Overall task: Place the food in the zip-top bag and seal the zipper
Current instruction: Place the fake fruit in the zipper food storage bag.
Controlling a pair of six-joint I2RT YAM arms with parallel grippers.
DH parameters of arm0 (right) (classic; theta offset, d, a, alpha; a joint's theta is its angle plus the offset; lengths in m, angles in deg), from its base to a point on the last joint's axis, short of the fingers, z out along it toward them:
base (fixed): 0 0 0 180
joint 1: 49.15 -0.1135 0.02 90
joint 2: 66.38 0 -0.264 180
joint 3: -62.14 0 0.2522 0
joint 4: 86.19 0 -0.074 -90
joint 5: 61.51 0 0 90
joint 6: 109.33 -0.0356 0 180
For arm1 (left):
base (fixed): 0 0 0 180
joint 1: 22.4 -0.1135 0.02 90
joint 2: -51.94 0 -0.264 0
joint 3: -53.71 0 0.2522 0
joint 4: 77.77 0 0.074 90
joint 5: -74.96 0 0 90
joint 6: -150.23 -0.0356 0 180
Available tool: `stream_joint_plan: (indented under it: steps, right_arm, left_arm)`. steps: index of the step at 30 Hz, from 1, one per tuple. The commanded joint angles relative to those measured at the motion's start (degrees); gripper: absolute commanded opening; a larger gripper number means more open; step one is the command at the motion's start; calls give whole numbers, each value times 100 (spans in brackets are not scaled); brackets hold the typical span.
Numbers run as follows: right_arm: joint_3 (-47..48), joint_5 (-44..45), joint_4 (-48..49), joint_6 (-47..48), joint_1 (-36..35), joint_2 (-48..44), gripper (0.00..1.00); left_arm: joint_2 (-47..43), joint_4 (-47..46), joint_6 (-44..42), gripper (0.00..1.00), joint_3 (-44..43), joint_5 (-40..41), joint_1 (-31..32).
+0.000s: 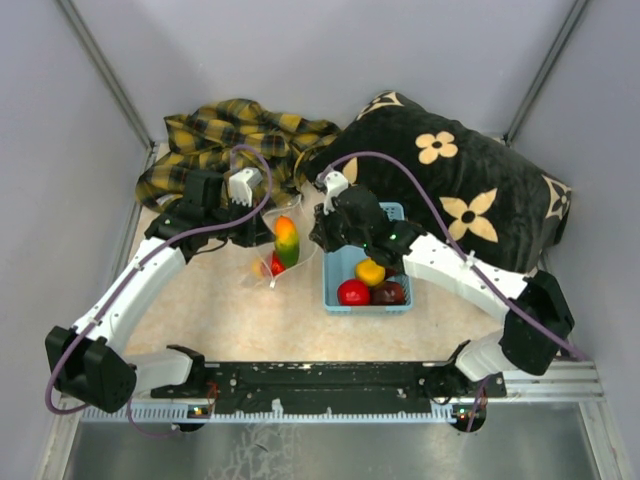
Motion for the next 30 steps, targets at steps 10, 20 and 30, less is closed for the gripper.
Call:
stream_joint_plan:
  steps: [10,20,30]
  right_arm:
    - [1481,684,-997,101,5,-135,0]
    - [1973,895,-1893,156,149,148,0]
    - [1759,563,-1682,155,182,183,2]
  left_arm:
    - [-93,73,-131,0,-296,846,-89]
    - [-166,607,-42,0,-1216,1326,-85]
    - [263,367,-92,0,-779,951,-83]
